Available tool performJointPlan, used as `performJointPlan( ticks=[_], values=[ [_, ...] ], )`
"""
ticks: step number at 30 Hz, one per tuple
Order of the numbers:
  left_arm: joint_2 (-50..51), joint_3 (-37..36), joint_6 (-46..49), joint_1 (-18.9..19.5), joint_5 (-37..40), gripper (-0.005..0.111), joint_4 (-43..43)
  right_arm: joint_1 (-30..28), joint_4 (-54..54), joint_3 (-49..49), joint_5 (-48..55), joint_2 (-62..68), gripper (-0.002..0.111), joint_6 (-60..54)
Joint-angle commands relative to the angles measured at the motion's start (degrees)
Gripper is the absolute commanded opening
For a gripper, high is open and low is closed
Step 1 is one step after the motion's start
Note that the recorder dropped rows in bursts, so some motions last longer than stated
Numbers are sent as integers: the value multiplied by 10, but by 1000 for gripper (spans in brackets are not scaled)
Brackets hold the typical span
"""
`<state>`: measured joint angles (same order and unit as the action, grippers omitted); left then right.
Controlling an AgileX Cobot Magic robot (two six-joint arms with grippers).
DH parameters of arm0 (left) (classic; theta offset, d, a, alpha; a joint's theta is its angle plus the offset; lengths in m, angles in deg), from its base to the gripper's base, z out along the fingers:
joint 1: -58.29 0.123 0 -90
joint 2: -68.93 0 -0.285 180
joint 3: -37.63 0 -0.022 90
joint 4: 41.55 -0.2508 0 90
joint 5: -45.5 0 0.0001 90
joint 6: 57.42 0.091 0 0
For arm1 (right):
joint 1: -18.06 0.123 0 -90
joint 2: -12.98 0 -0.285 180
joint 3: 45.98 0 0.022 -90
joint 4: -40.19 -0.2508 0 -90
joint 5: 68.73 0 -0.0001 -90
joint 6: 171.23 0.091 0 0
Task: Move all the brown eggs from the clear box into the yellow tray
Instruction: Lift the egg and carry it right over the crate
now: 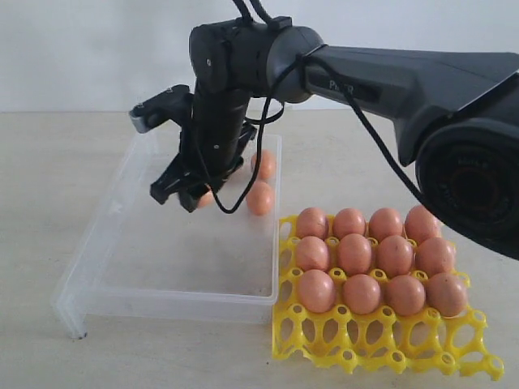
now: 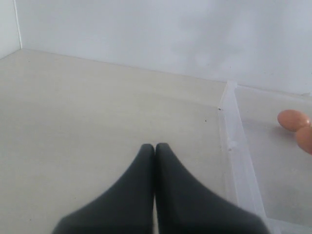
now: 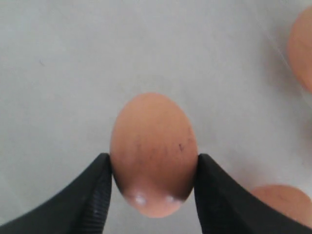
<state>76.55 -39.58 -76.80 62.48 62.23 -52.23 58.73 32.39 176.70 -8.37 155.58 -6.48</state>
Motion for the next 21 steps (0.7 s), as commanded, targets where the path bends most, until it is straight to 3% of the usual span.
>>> performJointPlan(
  ticks=[1, 7, 13, 17, 21],
  values=[
    [2, 0, -4, -3, 0, -4, 4, -1, -123, -5, -91, -24, 0, -23],
    [2, 0, -4, -3, 0, -4, 4, -1, -248, -149, -286, -107, 0, -97],
    [2, 0, -4, -3, 0, -4, 4, -1, -445, -438, -580, -279, 0, -307],
    [2, 0, -4, -3, 0, -4, 4, -1, -453, -600, -704, -399, 0, -301],
    [2, 0, -4, -3, 0, -4, 4, -1, -453, -750, -822, -526, 0, -218]
  ],
)
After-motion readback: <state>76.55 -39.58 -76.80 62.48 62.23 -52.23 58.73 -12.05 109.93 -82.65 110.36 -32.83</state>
